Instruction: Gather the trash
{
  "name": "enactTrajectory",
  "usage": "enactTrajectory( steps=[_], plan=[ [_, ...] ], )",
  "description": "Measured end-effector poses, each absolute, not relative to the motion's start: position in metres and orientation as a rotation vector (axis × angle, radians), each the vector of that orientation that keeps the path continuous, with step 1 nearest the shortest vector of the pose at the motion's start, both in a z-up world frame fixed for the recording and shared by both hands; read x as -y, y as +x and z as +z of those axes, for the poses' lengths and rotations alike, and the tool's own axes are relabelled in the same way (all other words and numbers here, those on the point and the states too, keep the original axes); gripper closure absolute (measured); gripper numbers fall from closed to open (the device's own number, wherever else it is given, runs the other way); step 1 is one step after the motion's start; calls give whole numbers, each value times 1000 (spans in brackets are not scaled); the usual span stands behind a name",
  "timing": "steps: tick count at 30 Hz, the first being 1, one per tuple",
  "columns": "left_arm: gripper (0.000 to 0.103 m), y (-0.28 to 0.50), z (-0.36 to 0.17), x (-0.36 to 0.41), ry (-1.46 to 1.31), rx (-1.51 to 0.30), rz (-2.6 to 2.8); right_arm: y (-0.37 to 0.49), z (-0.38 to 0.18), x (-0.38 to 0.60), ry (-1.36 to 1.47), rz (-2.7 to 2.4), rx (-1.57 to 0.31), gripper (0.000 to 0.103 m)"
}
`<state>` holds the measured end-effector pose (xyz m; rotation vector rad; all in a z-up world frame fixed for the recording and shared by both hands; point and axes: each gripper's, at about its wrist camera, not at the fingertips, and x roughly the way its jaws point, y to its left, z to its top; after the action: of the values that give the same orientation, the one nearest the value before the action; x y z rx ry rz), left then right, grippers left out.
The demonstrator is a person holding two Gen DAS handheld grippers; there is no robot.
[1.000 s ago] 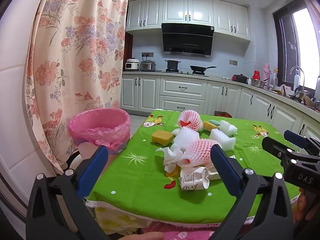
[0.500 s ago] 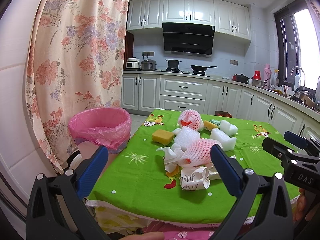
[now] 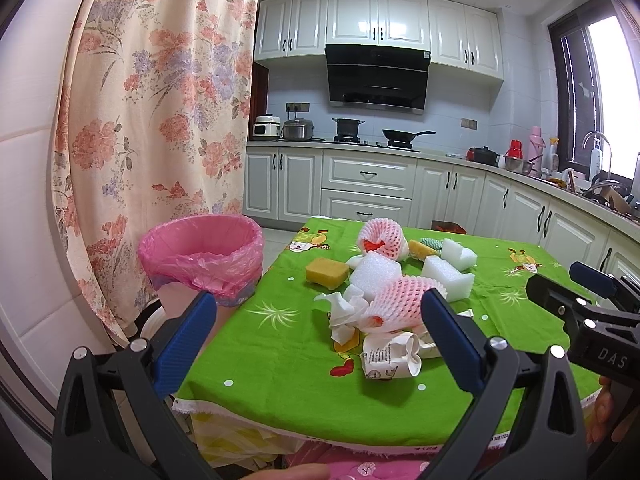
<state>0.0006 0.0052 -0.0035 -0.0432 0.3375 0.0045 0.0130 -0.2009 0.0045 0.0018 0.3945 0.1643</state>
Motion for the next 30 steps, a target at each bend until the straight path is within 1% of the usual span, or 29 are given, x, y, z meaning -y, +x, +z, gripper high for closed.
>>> enactTrajectory(
  steps=[30],
  plan=[
    [4,-6,-3,-13,-43,-333,10,13,4,200,4,168,-396,18]
  ],
)
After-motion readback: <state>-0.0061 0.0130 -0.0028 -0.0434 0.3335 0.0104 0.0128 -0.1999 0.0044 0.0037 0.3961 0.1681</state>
